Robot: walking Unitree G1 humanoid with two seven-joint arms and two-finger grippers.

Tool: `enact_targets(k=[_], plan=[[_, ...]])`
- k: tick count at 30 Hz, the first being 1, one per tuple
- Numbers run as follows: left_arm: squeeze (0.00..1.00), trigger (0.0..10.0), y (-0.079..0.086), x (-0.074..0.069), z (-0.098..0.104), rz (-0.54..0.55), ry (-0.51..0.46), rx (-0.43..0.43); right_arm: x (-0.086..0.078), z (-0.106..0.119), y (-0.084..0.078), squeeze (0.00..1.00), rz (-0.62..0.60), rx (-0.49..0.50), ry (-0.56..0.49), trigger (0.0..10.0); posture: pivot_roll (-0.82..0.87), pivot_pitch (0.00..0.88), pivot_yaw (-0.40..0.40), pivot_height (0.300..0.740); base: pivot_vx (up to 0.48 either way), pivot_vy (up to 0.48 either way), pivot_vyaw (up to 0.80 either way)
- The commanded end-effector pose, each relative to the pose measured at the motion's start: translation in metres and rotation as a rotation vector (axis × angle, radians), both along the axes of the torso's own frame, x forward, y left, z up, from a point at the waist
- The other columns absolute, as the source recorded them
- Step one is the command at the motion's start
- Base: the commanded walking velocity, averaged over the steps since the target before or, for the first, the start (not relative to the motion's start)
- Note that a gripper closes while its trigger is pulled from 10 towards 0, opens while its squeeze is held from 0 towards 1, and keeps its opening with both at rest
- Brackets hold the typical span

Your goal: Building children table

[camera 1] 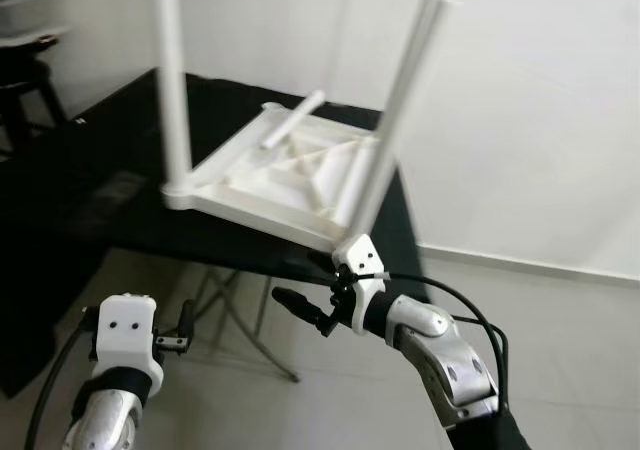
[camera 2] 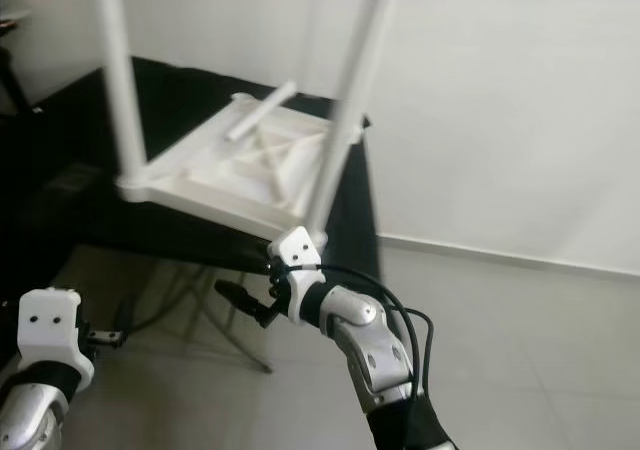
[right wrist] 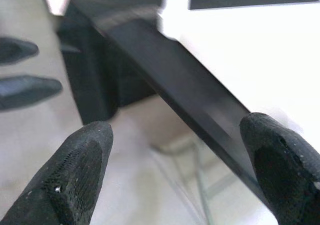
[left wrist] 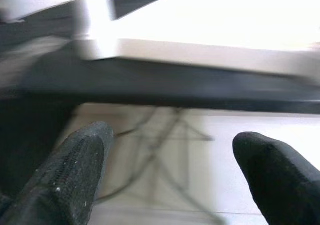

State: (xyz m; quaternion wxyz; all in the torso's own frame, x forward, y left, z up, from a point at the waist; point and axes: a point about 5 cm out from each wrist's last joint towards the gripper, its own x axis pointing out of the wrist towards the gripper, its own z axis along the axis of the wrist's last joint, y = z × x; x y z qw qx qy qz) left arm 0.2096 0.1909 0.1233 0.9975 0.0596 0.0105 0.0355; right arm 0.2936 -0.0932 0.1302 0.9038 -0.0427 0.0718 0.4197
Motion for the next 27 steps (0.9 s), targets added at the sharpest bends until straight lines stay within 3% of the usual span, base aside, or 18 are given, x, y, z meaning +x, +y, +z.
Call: enact_targets(k=[1, 6, 8, 9, 13, 20, 27], plan=[[0.00, 10.0, 0.000, 0.000, -0.002, -0.001, 0.008, -0.008, 0.002, 0.002, -0.002, 0.00, -0.018, 0.016, -0.002, 10.0, -0.06, 0.007, -0.144, 0.740, 0.000, -0.480, 0.00], [0.00, 10.0, 0.000, 0.000, -0.002, -0.002, 0.008, -0.013, 0.003, 0.002, -0.003, 0.00, -0.042, 0.020, -0.005, 10.0, -0.06, 0.007, -0.145, 0.740, 0.000, -0.480, 0.00], [0.00, 10.0, 0.000, 0.000, -0.002, -0.001, 0.008, -0.016, 0.007, 0.003, -0.006, 0.00, -0.108, 0.044, -0.004, 10.0, -0.06, 0.008, -0.144, 0.740, 0.000, -0.480, 0.00], [0.00, 10.0, 0.001, 0.000, -0.002, 0.000, 0.007, -0.019, 0.014, 0.003, -0.014, 0.00, -0.238, 0.066, -0.001, 10.0, -0.06, 0.008, -0.144, 0.740, 0.000, -0.480, 0.00], [0.00, 10.0, 0.001, 0.001, -0.002, -0.003, 0.006, -0.024, 0.022, -0.002, -0.031, 0.00, -0.454, 0.036, 0.026, 10.0, -0.06, 0.008, -0.145, 0.740, 0.000, -0.480, 0.00], [0.00, 10.0, -0.002, 0.003, -0.001, -0.047, 0.002, -0.029, 0.024, -0.003, -0.034, 0.00, -0.494, 0.001, 0.022, 10.0, -0.06, 0.003, -0.150, 0.740, 0.000, -0.477, 0.00], [0.00, 10.0, -0.009, 0.009, 0.006, -0.147, -0.029, 0.055, 0.030, -0.003, -0.037, 0.00, -0.557, -0.024, 0.009, 10.0, -0.07, 0.001, -0.128, 0.740, 0.000, -0.406, 0.00]])
